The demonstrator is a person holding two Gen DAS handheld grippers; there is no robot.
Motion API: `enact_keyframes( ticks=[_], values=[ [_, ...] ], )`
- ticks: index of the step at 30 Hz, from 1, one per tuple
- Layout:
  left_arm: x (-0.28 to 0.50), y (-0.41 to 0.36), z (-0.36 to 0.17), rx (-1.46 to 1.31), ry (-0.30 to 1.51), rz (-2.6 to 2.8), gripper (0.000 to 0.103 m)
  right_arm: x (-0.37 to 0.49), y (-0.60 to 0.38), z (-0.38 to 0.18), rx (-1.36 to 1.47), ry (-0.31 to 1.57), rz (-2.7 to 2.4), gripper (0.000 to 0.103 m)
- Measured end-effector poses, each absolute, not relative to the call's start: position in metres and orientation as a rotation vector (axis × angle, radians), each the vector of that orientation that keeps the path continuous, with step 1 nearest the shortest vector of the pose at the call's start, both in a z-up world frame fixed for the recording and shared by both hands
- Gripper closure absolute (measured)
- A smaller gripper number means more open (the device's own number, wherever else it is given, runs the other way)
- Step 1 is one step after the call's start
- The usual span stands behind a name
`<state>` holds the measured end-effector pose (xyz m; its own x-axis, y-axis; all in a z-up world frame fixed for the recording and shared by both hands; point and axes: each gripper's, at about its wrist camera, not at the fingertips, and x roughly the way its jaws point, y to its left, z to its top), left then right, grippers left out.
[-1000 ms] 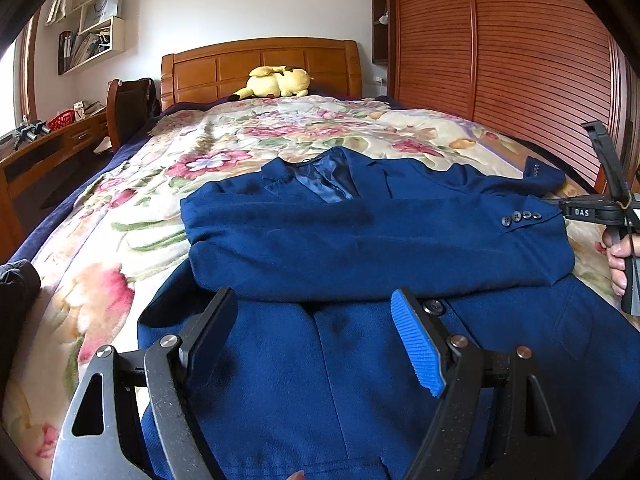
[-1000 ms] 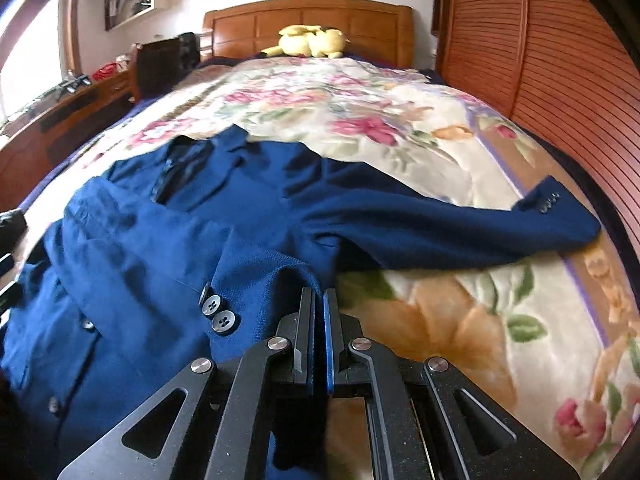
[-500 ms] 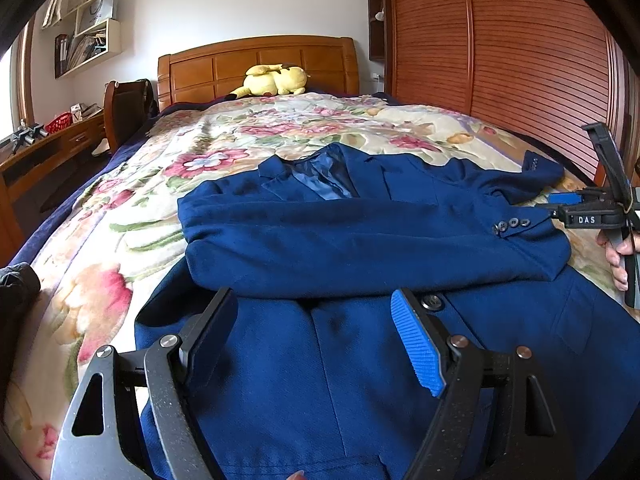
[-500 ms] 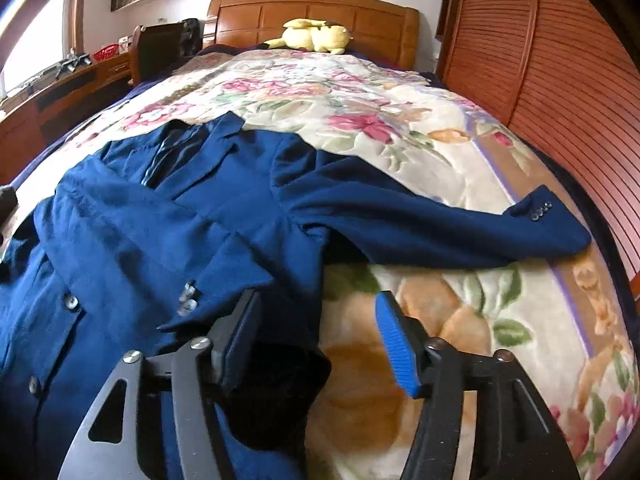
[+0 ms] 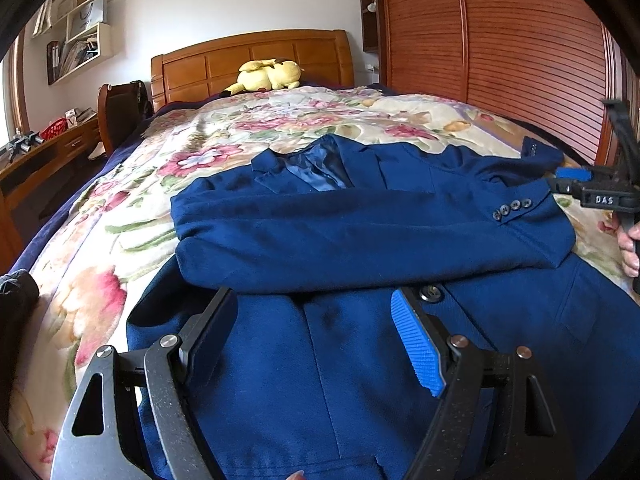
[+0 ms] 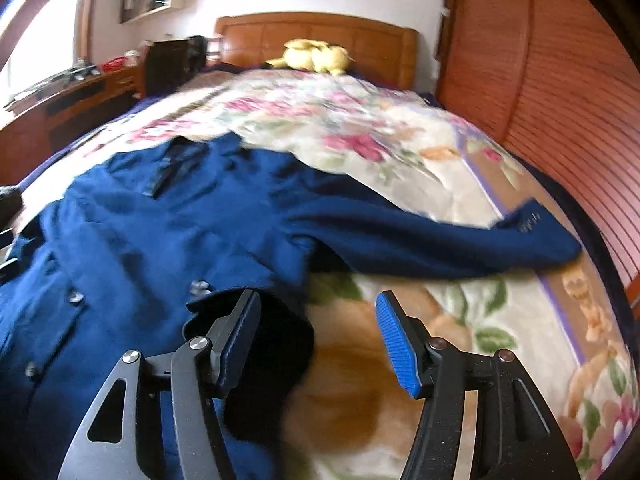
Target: Fold large clothes
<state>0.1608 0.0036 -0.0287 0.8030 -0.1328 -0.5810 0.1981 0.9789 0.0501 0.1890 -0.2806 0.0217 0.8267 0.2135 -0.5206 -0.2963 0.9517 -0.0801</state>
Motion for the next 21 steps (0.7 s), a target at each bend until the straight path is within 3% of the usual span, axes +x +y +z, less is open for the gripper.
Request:
enact_keyframes(
  ticks=[10,21],
  values=[
    [0.161,0.003,-0.030,0.108,0.614,-0.176,0.023,0.174,-0.273,0.034,-0.190,0.446,0.158,0.041],
    [0.161,0.003,-0.031,0.116,0.612,-0.176,0.023,0.229,-0.365,0.017,-0.101,0.529,0.074,0.041]
  ],
)
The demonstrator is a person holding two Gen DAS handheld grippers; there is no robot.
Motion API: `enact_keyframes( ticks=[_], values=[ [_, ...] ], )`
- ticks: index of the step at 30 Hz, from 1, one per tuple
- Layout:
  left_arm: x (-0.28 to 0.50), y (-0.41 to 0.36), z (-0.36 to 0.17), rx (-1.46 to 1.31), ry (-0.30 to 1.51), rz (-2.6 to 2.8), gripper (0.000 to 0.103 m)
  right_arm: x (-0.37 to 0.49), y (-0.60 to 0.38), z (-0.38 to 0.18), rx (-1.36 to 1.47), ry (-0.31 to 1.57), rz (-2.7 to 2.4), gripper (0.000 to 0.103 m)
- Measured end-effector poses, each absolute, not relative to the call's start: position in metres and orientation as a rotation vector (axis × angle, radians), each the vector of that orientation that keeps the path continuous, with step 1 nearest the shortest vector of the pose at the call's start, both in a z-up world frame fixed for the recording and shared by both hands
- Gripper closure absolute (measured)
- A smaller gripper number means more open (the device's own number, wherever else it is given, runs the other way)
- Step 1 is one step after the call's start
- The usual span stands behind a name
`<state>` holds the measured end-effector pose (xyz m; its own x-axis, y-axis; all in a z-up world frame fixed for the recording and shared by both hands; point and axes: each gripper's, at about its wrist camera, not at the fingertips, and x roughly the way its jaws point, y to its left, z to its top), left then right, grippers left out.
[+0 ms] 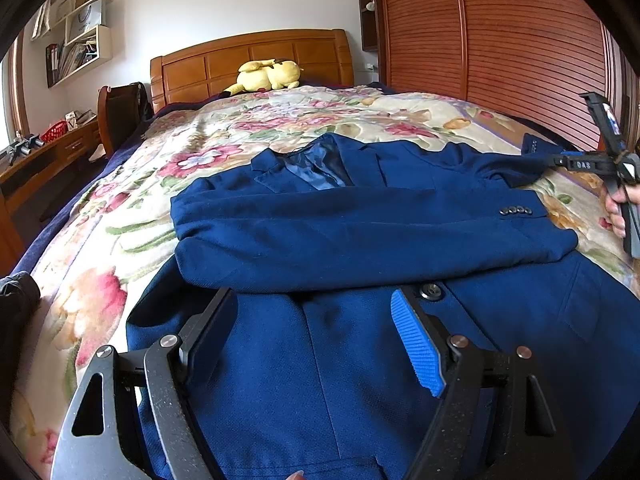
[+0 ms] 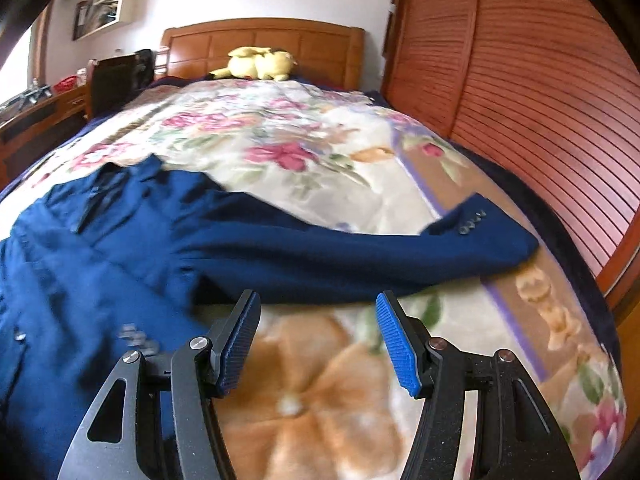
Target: Fold large clothes
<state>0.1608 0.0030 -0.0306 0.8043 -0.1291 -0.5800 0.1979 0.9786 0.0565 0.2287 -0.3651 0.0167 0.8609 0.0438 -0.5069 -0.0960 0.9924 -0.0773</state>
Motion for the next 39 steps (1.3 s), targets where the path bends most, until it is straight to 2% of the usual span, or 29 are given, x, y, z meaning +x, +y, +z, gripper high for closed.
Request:
enact_keyframes(
  ticks=[9,21,24,26,28,39],
  values=[
    [0.161,0.001,-0.033,0.131,0.623,-0.179,0.023,0.300,-0.430,0.015,0.014,0.592,-0.051,0.041],
    [0.161,-0.003,-0.035,0.149,0.635,-0.185,0.023,0.359,-0.480,-0.016,0.257,0.682,-0.160,0.041],
    [0.161,-0.004,-0.034,0.146,0.633,-0.184,0.023,0.364,-0.476,-0.023,0.251,0.702,-0.150,0.054],
    [0.161,-0.003,-0.034,0.145,0.631,-0.184,0.023,0.366,-0.469,-0.022,0.214,0.703,-0.118,0.081],
    [0.161,-0.004,-0.034,0.144,0.629,-0.184,0.023,0.366,-0.458,-0.019,0.162,0.706,-0.094,0.095],
    [0.154,0.005,-0.025,0.118,0.595,-0.179,0.023,0.301,-0.395,0.070,-0.031,0.504,0.005,0.097]
  ],
)
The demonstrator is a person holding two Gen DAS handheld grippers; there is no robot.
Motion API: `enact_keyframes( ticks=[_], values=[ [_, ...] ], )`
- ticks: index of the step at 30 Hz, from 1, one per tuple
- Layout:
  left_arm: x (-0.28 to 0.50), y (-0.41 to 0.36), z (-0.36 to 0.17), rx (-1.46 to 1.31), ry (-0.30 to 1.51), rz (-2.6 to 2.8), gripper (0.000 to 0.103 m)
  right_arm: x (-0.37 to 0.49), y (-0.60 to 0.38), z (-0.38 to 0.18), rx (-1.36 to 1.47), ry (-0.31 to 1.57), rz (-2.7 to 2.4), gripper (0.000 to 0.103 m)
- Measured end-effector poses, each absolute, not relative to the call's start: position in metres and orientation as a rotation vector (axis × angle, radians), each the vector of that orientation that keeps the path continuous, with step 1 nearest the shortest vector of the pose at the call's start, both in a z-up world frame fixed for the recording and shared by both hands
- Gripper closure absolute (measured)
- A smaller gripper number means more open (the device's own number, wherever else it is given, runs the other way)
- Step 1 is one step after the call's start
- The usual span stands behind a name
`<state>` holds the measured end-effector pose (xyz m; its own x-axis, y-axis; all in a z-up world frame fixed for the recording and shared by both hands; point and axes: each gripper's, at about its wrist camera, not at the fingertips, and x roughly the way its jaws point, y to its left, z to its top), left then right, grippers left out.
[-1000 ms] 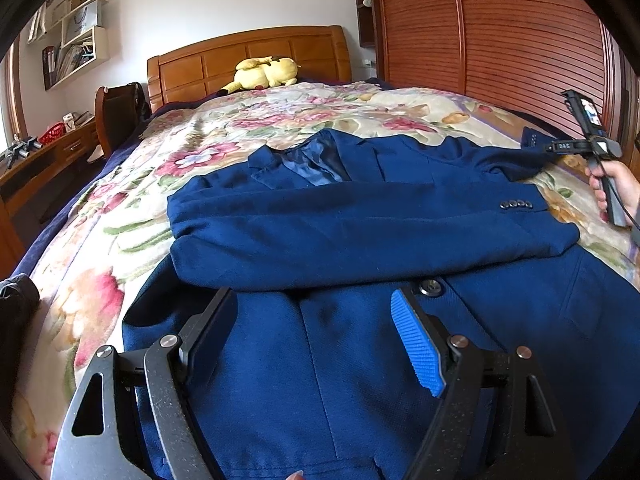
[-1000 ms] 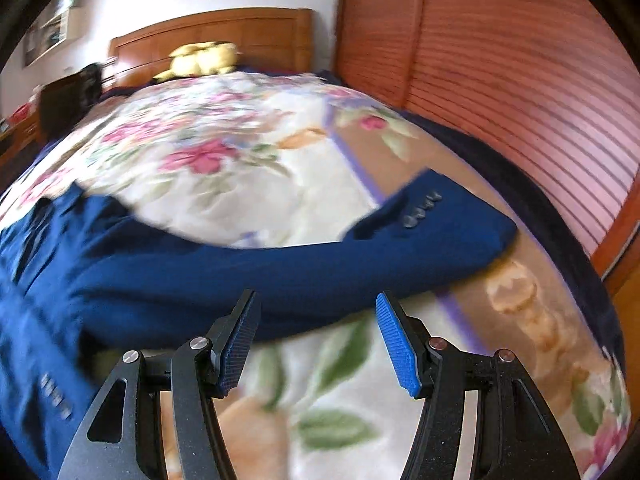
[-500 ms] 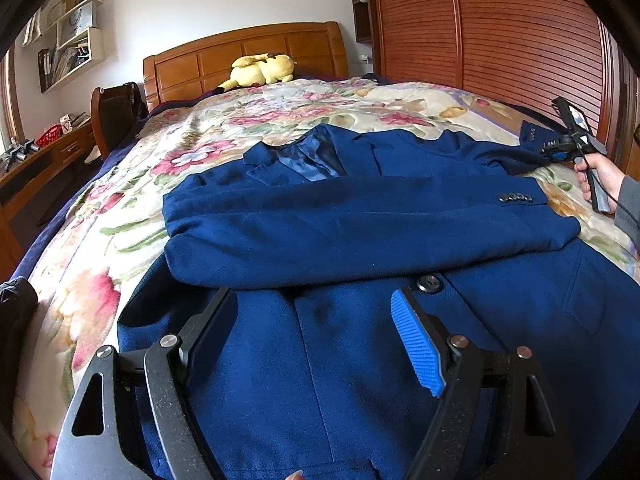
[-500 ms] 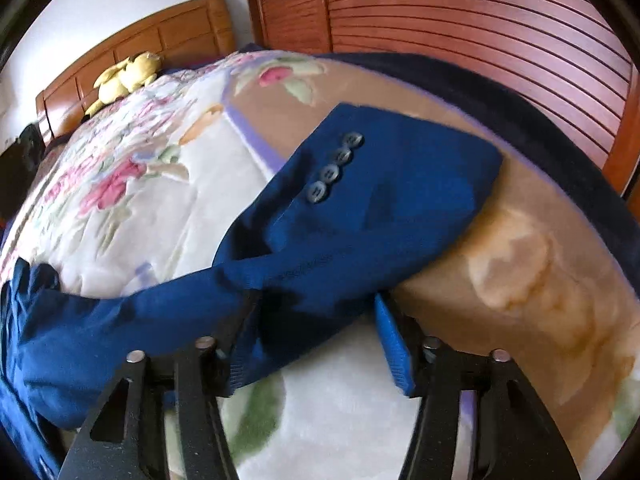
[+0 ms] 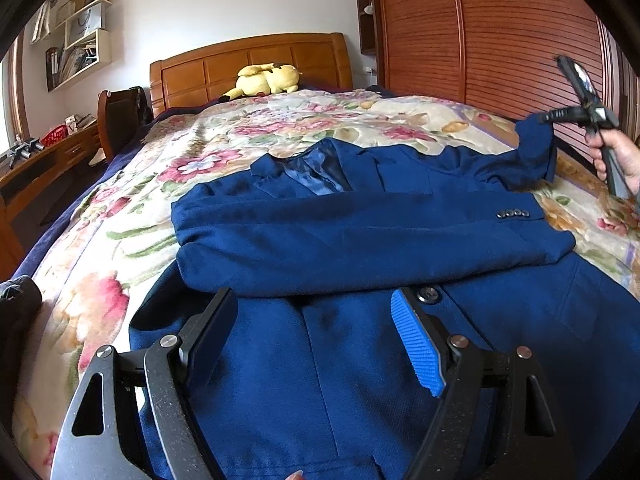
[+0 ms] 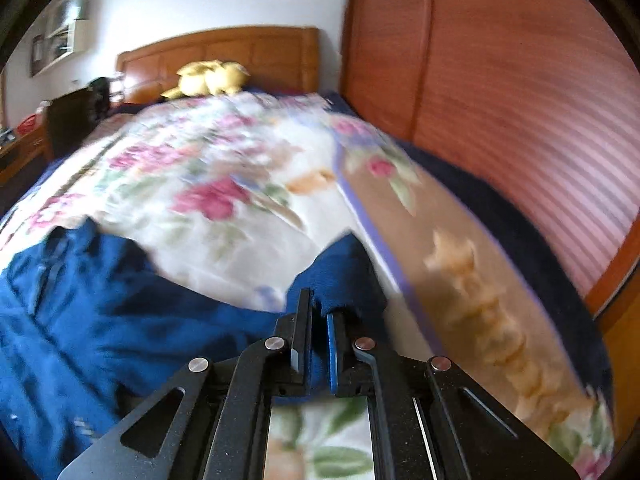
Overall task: Fold large clothes
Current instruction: 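Grasp the buttoned sleeve cuff with the right tool and lift it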
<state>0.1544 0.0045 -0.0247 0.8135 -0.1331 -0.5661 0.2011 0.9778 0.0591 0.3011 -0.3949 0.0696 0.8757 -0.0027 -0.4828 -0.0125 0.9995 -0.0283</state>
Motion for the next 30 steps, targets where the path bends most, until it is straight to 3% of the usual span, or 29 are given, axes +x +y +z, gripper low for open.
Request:
enact_keyframes(
  ticks=[9,18,30],
  values=[
    [0.147,0.017,-0.013,0.086,0.567,-0.185,0.023,0.209,-0.305,0.114,-0.151,0.373,0.207,0.097],
    [0.137,0.036,-0.006,0.066,0.551,-0.168,0.023,0.137,-0.229,0.121,-0.224,0.281,0.425,0.097],
    [0.125,0.068,-0.002,0.057,0.550,-0.135,0.023,0.141,-0.186,0.088,-0.244,0.427,0.533,0.097]
  ],
)
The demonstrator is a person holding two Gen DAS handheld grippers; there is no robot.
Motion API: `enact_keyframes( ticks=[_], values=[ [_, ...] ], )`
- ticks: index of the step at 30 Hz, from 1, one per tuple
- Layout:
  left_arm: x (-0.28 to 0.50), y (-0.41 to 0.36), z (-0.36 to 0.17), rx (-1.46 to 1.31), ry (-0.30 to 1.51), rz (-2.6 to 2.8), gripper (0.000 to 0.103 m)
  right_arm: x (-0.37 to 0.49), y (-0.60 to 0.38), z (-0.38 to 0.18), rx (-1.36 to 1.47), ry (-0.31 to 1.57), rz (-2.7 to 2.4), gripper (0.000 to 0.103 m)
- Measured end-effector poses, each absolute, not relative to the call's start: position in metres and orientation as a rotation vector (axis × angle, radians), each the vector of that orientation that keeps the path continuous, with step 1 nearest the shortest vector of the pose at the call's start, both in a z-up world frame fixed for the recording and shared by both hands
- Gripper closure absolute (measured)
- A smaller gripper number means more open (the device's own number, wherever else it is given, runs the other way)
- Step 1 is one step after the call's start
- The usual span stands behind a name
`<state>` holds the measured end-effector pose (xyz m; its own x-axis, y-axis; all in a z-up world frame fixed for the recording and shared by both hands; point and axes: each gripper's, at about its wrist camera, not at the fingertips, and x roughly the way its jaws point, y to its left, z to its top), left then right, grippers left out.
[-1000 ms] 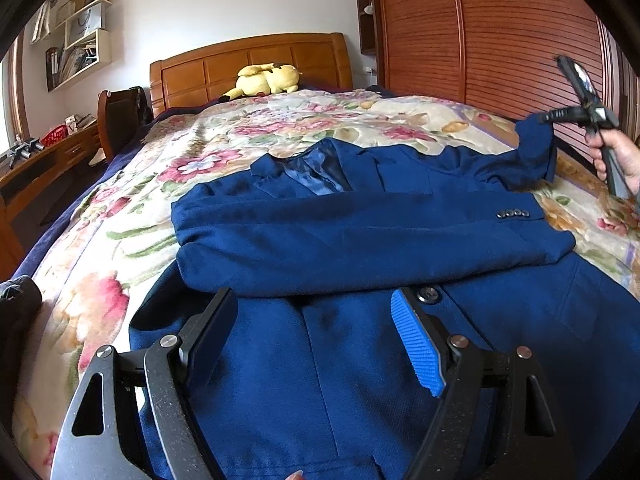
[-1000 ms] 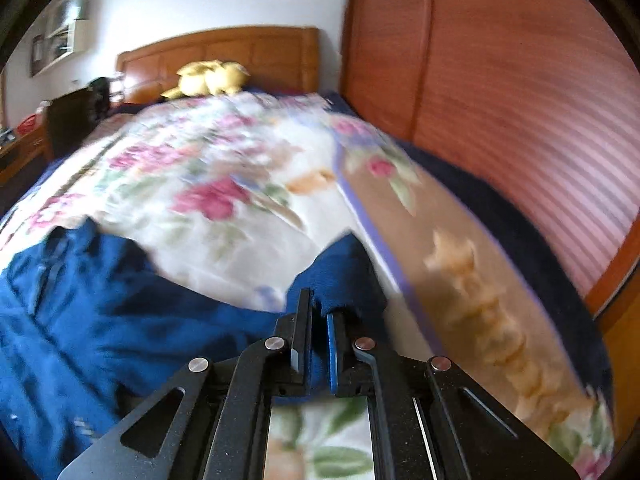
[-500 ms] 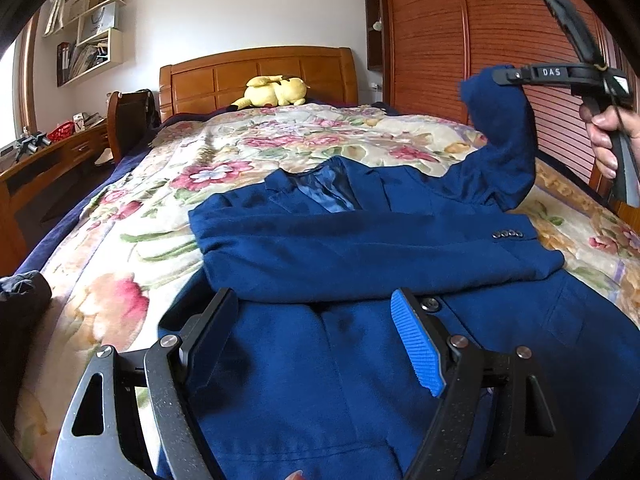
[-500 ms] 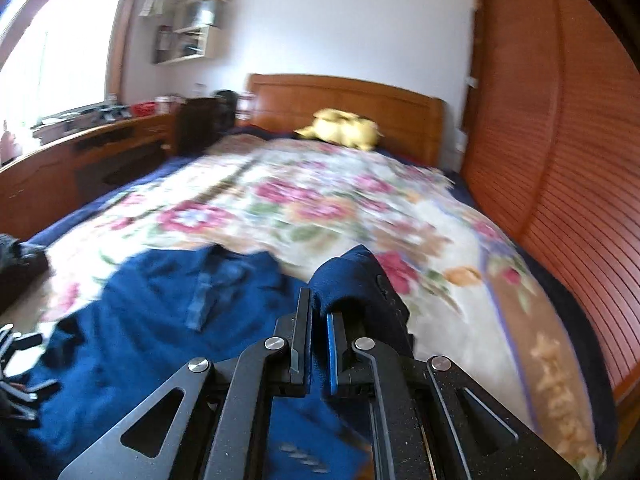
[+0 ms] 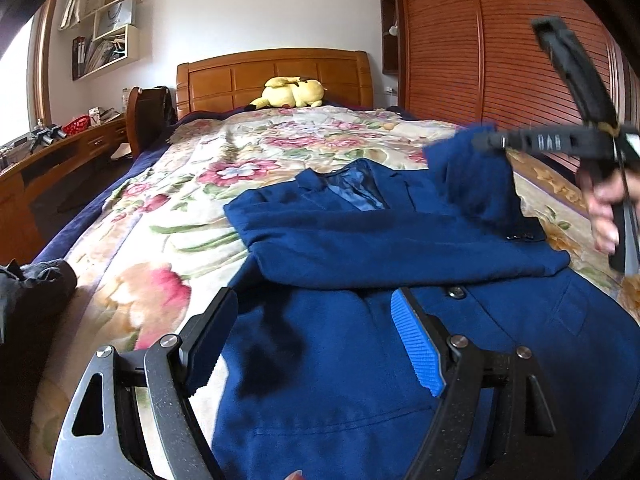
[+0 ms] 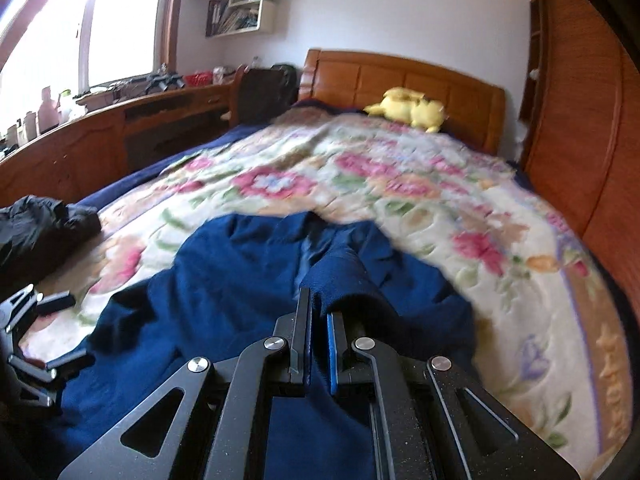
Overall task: Fold large clothes
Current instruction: 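Grasp the buttoned sleeve cuff with the right tool and lift it, then lay the sleeve across the folded jacket front with the right tool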
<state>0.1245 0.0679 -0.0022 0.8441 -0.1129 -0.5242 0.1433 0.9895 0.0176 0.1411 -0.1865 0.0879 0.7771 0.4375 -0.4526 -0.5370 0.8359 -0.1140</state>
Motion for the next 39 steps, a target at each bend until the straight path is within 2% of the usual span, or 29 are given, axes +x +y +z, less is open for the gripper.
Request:
enact_keyframes(
  ticks=[6,8,12,16,17,28,39],
  values=[
    [0.122,0.081,-0.005,0.049,0.559,-0.116,0.023,0.145,-0.154,0.060,-0.289,0.569,0.587,0.097],
    [0.121,0.083,-0.004,0.046,0.558,-0.114,0.023,0.146,-0.146,0.050,-0.296,0.619,0.611,0.089],
    [0.117,0.087,-0.004,0.046,0.556,-0.108,0.023,0.150,-0.130,0.029,-0.373,0.720,0.605,0.083],
    [0.117,0.091,-0.004,0.039,0.556,-0.106,0.023,0.149,-0.134,0.031,-0.345,0.721,0.604,0.052],
    [0.117,0.091,-0.004,0.038,0.557,-0.105,0.023,0.149,-0.138,0.033,-0.321,0.717,0.608,0.048],
    [0.116,0.089,-0.002,0.049,0.552,-0.111,0.023,0.175,-0.203,0.055,-0.081,0.623,0.505,0.047],
    [0.118,0.083,-0.005,0.065,0.565,-0.115,0.023,0.241,-0.169,0.002,-0.071,0.756,0.469,0.047]
  ],
)
